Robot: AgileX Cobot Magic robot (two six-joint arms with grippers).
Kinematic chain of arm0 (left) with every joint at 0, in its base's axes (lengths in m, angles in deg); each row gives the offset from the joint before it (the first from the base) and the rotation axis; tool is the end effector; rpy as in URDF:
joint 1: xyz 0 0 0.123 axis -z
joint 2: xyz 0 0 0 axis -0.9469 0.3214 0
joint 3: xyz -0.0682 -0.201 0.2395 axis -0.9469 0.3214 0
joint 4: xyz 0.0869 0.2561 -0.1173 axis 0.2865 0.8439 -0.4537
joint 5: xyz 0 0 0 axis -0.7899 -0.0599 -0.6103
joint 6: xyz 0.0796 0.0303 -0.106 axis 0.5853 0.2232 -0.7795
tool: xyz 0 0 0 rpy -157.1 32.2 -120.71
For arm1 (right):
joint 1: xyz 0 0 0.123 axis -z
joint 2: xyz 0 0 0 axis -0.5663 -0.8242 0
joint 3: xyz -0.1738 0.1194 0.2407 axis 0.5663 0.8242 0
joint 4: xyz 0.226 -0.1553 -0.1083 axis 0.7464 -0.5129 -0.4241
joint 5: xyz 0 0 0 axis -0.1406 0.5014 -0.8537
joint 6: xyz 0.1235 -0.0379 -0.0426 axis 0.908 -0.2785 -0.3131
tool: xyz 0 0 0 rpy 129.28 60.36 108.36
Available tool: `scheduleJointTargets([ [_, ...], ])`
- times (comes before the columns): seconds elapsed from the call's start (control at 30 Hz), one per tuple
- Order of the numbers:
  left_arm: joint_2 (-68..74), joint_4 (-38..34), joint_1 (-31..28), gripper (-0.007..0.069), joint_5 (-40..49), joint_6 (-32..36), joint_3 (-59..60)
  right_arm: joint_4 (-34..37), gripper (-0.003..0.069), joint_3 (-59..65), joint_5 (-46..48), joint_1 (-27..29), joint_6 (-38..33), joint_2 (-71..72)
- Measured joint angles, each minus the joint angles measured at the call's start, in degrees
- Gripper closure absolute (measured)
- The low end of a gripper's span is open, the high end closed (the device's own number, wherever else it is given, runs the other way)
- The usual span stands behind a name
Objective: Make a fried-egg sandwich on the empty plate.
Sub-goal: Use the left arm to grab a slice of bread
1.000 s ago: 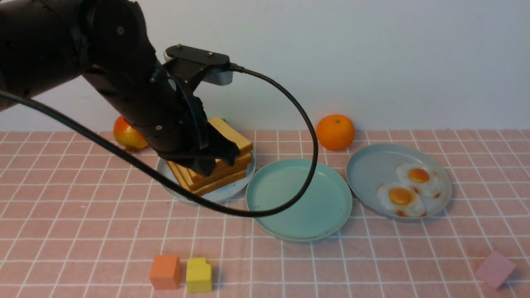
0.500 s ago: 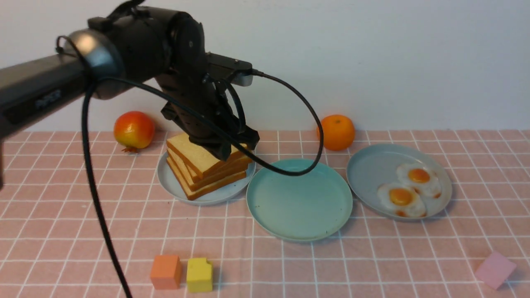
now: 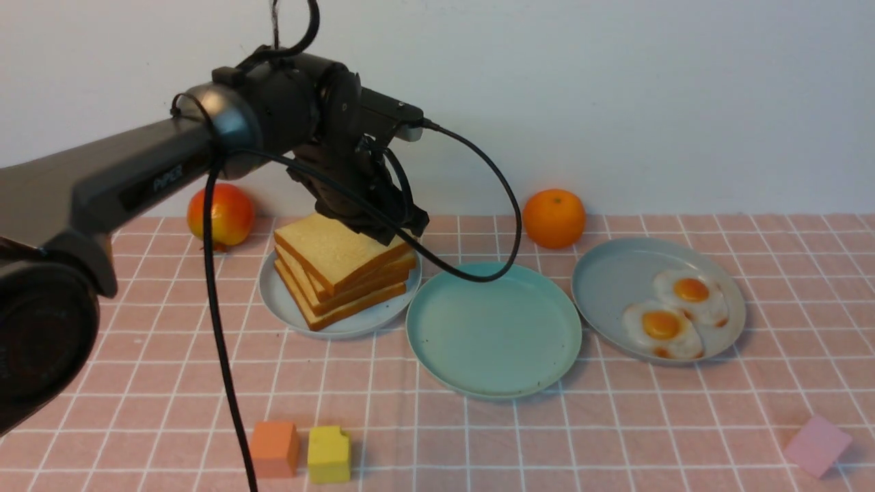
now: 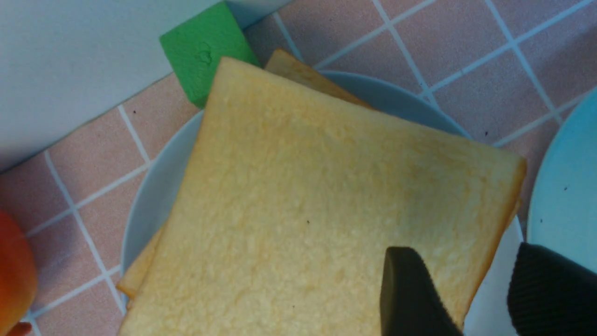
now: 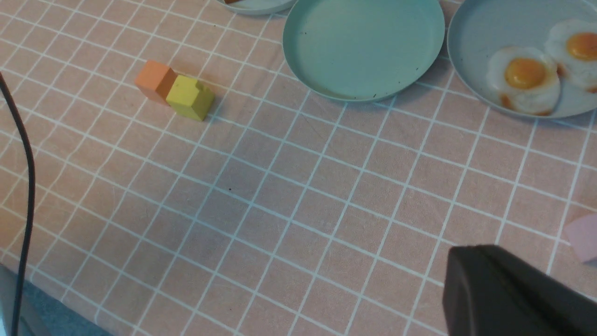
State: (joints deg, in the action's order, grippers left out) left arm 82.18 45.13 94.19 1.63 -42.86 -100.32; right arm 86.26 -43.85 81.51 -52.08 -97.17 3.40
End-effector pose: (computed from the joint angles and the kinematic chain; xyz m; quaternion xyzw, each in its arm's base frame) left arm 0.5348 -0.2228 0.2269 0.2164 0.9294 -0.0385 0.2964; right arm 0.1240 0.0741 0.3922 -0.2063 0.8803 0.1655 0.3938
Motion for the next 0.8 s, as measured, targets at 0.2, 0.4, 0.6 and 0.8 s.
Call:
scheduleJointTargets([
  [0.2,0.0,0.0,0.0,0.0253,-0.3,1.9,0.0,0.0,0.0643,0.0,-0.2,0.0,-1.2,0.0],
  [0.4,2.1,0.4,0.1,0.0254,-0.4,2.7,0.0,-0.1,0.0639,0.0,-0.7,0.0,-1.2,0.0],
  [0.6,3.1,2.8,0.3,0.0254,-0.6,2.8,-0.2,-0.2,0.0635,0.0,-0.9,-0.1,-1.3,0.0],
  [0.8,3.9,3.8,0.3,0.0284,-1.0,2.8,-0.3,-0.2,0.0631,0.0,-2.0,-0.1,-3.2,0.0],
])
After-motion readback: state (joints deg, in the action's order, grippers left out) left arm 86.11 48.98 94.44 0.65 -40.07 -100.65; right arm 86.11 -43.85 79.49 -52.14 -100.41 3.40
